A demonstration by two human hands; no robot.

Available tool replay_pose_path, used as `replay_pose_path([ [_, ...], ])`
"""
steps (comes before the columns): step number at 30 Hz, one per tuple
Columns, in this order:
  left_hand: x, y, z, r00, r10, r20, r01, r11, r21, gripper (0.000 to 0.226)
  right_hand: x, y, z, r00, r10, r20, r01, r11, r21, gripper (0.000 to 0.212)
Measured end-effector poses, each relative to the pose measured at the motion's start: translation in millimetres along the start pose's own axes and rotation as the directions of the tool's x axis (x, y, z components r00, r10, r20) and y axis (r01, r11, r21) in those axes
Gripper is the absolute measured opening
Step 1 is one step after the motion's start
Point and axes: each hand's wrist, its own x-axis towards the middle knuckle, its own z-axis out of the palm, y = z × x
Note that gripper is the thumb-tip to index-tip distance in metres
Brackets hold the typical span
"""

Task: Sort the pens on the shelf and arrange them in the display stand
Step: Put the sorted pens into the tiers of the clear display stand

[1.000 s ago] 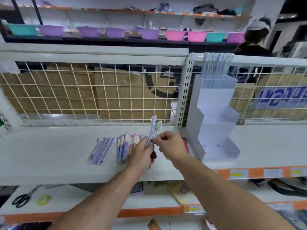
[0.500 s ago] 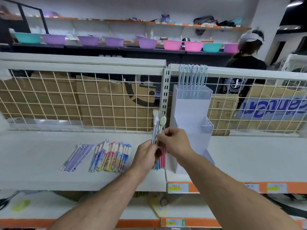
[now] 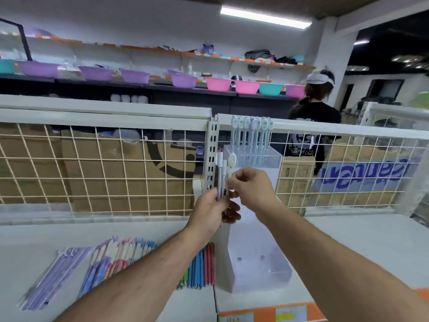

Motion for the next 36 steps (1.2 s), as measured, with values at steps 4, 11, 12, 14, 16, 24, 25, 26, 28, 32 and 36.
replay_pose_path([
  [4,25,7,12,0.999,0.014,-0.035,-0.017,0.996,-0.087,0.017,30,-21,-18,0.998,-0.059,-0.021,0.058,0.998,-0.03,0.011],
  [11,59,6,31,0.993,-0.05,-0.107,0.04,0.994,-0.099,0.018,87,-54,-44,0.973,-0.167,-0.163,0.159,0.986,-0.059,0.017],
  [12,61,3,32,0.991,-0.062,-0.116,0.051,0.994,-0.094,0.017,93,-57,-45,0.967,-0.181,-0.177,0.173,0.983,-0.058,0.017],
  [14,63,-3,32,0.986,-0.067,-0.15,0.056,0.996,-0.074,0.016,103,-59,-45,0.96,-0.193,-0.205,0.188,0.981,-0.042,0.017],
  [16,65,-7,32,0.982,-0.062,-0.178,0.05,0.996,-0.071,0.016,111,-58,-43,0.953,-0.2,-0.226,0.2,0.979,-0.025,0.016],
  [24,62,-9,33,0.975,-0.043,-0.216,0.029,0.997,-0.067,0.018,118,-52,-22,0.946,-0.261,-0.19,0.232,0.959,-0.163,0.016],
  [25,62,-9,33,0.975,-0.042,-0.217,0.027,0.997,-0.07,0.018,118,-50,-21,0.949,-0.26,-0.178,0.223,0.954,-0.201,0.016],
  [26,63,-9,33,0.975,-0.043,-0.217,0.028,0.997,-0.071,0.018,118,-48,-20,0.955,-0.25,-0.162,0.21,0.95,-0.233,0.016],
  [28,62,-9,33,0.975,-0.046,-0.219,0.033,0.998,-0.062,0.019,116,-42,-17,0.966,-0.229,-0.124,0.189,0.944,-0.27,0.016],
  [32,62,-8,32,0.979,-0.041,-0.202,0.031,0.998,-0.053,0.02,114,-36,-15,0.971,-0.208,-0.119,0.165,0.941,-0.296,0.016],
  [36,63,-9,30,0.98,-0.041,-0.193,0.033,0.998,-0.046,0.019,113,-34,-18,0.982,-0.182,-0.049,0.154,0.924,-0.35,0.018],
])
